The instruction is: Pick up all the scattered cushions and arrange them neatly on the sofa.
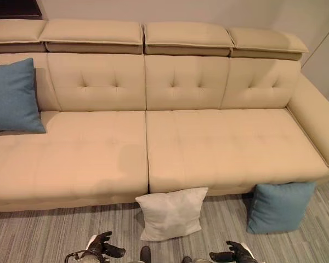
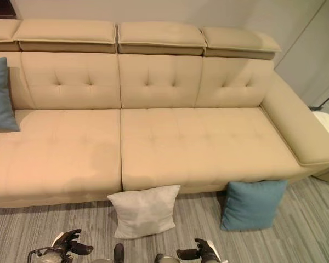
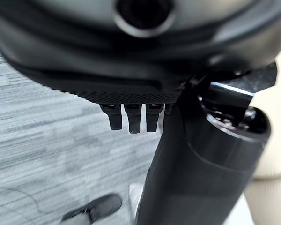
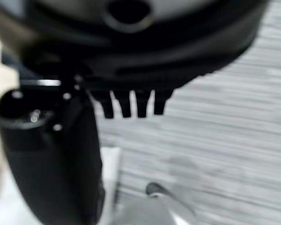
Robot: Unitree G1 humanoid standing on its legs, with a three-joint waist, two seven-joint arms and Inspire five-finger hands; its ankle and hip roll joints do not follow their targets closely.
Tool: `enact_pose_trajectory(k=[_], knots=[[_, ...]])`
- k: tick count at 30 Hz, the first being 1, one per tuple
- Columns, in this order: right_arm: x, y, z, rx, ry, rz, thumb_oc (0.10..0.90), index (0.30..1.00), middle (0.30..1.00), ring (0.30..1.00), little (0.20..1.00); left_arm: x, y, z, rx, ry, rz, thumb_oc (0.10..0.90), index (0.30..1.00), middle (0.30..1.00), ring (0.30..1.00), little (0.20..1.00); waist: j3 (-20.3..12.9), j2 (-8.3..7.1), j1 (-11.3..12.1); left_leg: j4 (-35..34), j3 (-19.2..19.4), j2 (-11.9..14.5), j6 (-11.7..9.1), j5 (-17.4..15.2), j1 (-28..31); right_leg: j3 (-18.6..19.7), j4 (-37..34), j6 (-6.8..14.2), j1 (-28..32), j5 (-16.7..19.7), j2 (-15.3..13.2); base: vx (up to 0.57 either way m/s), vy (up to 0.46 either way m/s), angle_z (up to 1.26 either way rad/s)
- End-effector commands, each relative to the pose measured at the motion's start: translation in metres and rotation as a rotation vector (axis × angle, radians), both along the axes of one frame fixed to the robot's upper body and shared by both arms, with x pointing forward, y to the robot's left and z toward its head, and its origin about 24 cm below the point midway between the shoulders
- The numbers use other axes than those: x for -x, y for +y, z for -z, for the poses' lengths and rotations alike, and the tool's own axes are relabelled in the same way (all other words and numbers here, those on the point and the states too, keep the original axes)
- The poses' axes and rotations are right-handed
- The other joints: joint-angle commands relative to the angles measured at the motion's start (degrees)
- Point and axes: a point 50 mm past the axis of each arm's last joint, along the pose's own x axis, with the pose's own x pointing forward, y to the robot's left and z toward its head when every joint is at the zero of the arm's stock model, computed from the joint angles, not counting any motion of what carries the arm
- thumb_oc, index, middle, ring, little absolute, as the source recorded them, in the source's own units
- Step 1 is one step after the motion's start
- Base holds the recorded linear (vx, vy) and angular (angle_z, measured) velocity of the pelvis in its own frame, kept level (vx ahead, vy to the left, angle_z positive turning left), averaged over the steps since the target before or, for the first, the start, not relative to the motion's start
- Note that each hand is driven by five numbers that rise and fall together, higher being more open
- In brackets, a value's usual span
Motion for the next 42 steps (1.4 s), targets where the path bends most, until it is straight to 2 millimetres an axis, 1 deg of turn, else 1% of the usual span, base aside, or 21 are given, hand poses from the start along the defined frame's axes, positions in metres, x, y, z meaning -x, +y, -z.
enact_pose_trajectory(k=[1,5,8,11,15,16,17,18,24,25,26,28,29,31,32,33,34,35,37,39,42], knots=[[-0.012,-0.020,-0.010,0.064,-0.048,-0.010,0.800,0.900,0.900,0.900,0.900,-0.004,-0.003,-0.001,-0.001,-0.021,0.010,0.800,0.900,0.900,0.900,0.900,0.1,-0.79,0.6,3.6,-3.6,-0.1,-3.2,-4.6,-2.8,0.9,-10.5,1.4,5.5,8.1,1.2,0.07,-0.075,0.14],[-0.011,-0.022,-0.010,0.074,-0.046,-0.010,0.800,0.900,0.900,0.900,0.900,-0.004,-0.005,0.000,0.005,-0.023,0.006,0.800,0.900,0.900,0.900,0.900,-0.2,-0.82,0.8,2.0,-3.9,0.4,-4.1,-4.1,-2.4,-0.1,-13.2,1.0,7.1,8.1,1.5,0.05,-0.093,0.11],[-0.014,-0.023,-0.012,0.079,-0.061,0.001,0.800,0.900,0.900,0.900,0.900,-0.012,-0.008,-0.002,0.015,-0.058,-0.005,0.800,0.900,0.900,0.900,0.900,0.5,-0.72,0.8,1.8,-4.6,0.8,-4.6,-3.7,-3.1,-1.2,-13.8,0.6,7.1,7.9,1.7,-0.01,-0.103,0.25],[-0.028,-0.027,-0.019,0.087,-0.121,0.027,0.800,0.900,0.900,0.900,0.900,-0.037,-0.010,-0.013,0.029,-0.161,-0.038,0.800,0.900,0.900,0.900,0.900,3.1,-0.62,0.9,3.2,-5.2,1.2,-4.9,-3.4,-6.3,-2.4,-12.1,0.1,4.2,7.4,1.8,-0.15,-0.101,0.11],[-0.076,-0.033,-0.048,0.098,-0.307,0.064,0.800,0.900,0.900,0.900,0.900,-0.095,-0.013,-0.046,0.057,-0.404,-0.099,0.800,0.900,0.900,0.900,0.900,8.1,-0.09,0.8,11.4,-6.2,1.0,-5.6,-3.1,-19.2,-3.5,-3.7,-1.4,-8.7,7.0,0.7,-0.30,-0.089,0.22],[-0.076,-0.033,-0.048,0.098,-0.307,0.065,0.800,0.900,0.900,0.900,0.900,-0.095,-0.013,-0.046,0.057,-0.405,-0.100,0.800,0.900,0.900,0.900,0.900,7.9,-0.09,0.8,11.8,-6.2,1.0,-5.6,-3.3,-19.6,-3.5,-3.3,-1.4,-9.1,6.8,0.7,-0.29,-0.030,0.20],[-0.107,-0.037,-0.072,0.097,-0.441,0.096,0.800,0.900,0.900,0.900,0.900,-0.123,-0.014,-0.069,0.091,-0.547,-0.154,0.800,0.900,0.900,0.900,0.900,8.7,0.57,0.6,18.6,-6.2,1.2,-5.4,-3.7,-29.9,-3.7,4.1,-2.5,-19.4,5.2,-0.2,-0.18,-0.026,0.13],[-0.119,-0.036,-0.082,0.091,-0.497,0.103,0.800,0.900,0.900,0.900,0.900,-0.131,-0.014,-0.076,0.097,-0.588,-0.171,0.800,0.900,0.900,0.900,0.900,8.9,0.75,0.6,21.2,-6.4,1.5,-5.6,-5.7,-32.3,-3.3,7.1,-2.4,-22.0,2.9,-0.2,-0.25,-0.009,0.05],[-0.183,-0.037,-0.156,0.055,-0.828,0.175,0.800,0.900,0.900,0.900,0.900,-0.182,-0.017,-0.130,0.159,-0.836,-0.235,0.800,0.900,0.900,0.900,0.900,9.1,1.53,0.0,33.9,-6.5,2.1,-5.0,-8.1,-51.9,-0.9,21.8,-3.9,-42.5,-0.6,-1.6,-0.10,0.017,-0.07],[-0.183,-0.037,-0.156,0.055,-0.829,0.175,0.800,0.900,0.900,0.900,0.900,-0.183,-0.017,-0.130,0.159,-0.836,-0.236,0.800,0.900,0.900,0.900,0.900,8.8,1.51,-0.1,34.2,-6.5,2.1,-5.0,-8.2,-52.4,-0.9,22.1,-3.9,-43.0,-0.7,-1.6,0.00,0.000,0.00],[-0.198,-0.036,-0.180,0.037,-0.929,0.189,0.800,0.900,0.900,0.900,0.900,-0.195,-0.021,-0.146,0.190,-0.901,-0.248,0.800,0.900,0.900,0.900,0.900,8.5,1.53,-0.4,37.1,-6.6,2.2,-5.1,-8.9,-57.7,0.0,25.0,-4.1,-48.2,-1.7,-2.0,0.00,0.000,0.00],[-0.204,-0.035,-0.189,0.032,-0.962,0.190,0.800,0.900,0.900,0.900,0.900,-0.201,-0.024,-0.154,0.201,-0.934,-0.245,0.800,0.900,0.900,0.900,0.900,8.4,1.60,-0.5,38.3,-6.8,2.1,-5.1,-9.1,-59.8,0.4,26.5,-4.2,-50.3,-2.0,-2.0,0.00,0.003,0.02],[-0.218,-0.032,-0.215,0.018,-1.054,0.180,0.800,0.900,0.900,0.900,0.900,-0.215,-0.031,-0.173,0.212,-0.998,-0.219,0.800,0.900,0.900,0.900,0.900,8.3,1.65,-0.9,40.5,-6.9,1.9,-4.9,-9.6,-64.2,0.8,29.1,-4.3,-54.8,-2.7,-2.2,0.03,0.005,0.04],[-0.226,-0.027,-0.234,0.004,-1.118,0.161,0.800,0.900,0.900,0.900,0.900,-0.224,-0.040,-0.188,0.232,-1.048,-0.193,0.800,0.900,0.900,0.900,0.900,7.9,1.55,-1.2,42.5,-7.2,1.5,-4.7,-10.1,-67.6,1.3,31.2,-4.4,-58.3,-3.2,-2.3,0.04,-0.003,0.05],[-0.227,-0.027,-0.234,0.004,-1.119,0.161,0.800,0.900,0.900,0.900,0.900,-0.224,-0.040,-0.189,0.232,-1.049,-0.193,0.800,0.900,0.900,0.900,0.900,7.8,1.56,-1.2,42.7,-7.2,1.5,-4.7,-10.2,-68.0,1.3,31.4,-4.4,-58.7,-3.3,-2.3,0.05,-0.002,0.09],[-0.234,-0.020,-0.251,-0.015,-1.175,0.137,0.800,0.900,0.900,0.900,0.900,-0.231,-0.048,-0.201,0.250,-1.089,-0.172,0.800,0.900,0.900,0.900,0.900,7.7,1.53,-1.4,44.1,-7.2,1.3,-4.6,-10.5,-70.3,1.9,32.9,-4.5,-61.2,-3.6,-2.4,0.04,0.006,0.11],[-0.235,-0.020,-0.251,-0.015,-1.175,0.136,0.800,0.900,0.900,0.900,0.900,-0.231,-0.048,-0.201,0.250,-1.090,-0.172,0.800,0.900,0.900,0.900,0.900,7.5,1.50,-1.4,44.2,-7.2,1.3,-4.6,-10.6,-70.6,2.0,33.1,-4.5,-61.6,-3.6,-2.5,0.06,-0.001,0.09],[-0.242,-0.008,-0.267,-0.039,-1.231,0.109,0.800,0.900,0.900,0.900,0.900,-0.238,-0.061,-0.213,0.275,-1.126,-0.140,0.800,0.900,0.900,0.900,0.900,7.5,1.40,-1.5,45.4,-7.3,0.7,-4.3,-10.8,-72.7,2.1,34.3,-4.6,-63.6,-4.0,-2.6,0.04,-0.006,0.05],[-0.245,-0.003,-0.275,-0.045,-1.257,0.094,0.800,0.900,0.900,0.900,0.900,-0.242,-0.067,-0.219,0.282,-1.143,-0.126,0.800,0.900,0.900,0.900,0.900,7.2,1.38,-1.6,45.9,-7.3,0.5,-4.2,-11.0,-73.8,2.3,34.9,-4.7,-64.7,-4.3,-2.7,0.04,-0.008,0.04],[-0.255,0.027,-0.297,-0.090,-1.328,0.013,0.800,0.900,0.900,0.900,0.900,-0.251,-0.093,-0.238,0.332,-1.195,-0.076,0.800,0.900,0.900,0.900,0.900,7.0,1.27,-1.6,46.8,-7.3,-0.1,-4.2,-11.1,-75.9,2.5,35.8,-4.7,-66.7,-4.5,-2.9,0.03,-0.011,0.05],[-0.262,0.056,-0.313,-0.146,-1.370,-0.048,0.800,0.900,0.900,0.900,0.900,-0.259,-0.122,-0.255,0.402,-1.232,-0.036,0.800,0.900,0.900,0.900,0.900,6.8,1.08,-1.7,46.8,-7.5,-0.4,-4.1,-11.0,-76.8,2.5,35.9,-4.5,-67.8,-4.3,-2.9,0.01,-0.008,0.04]])
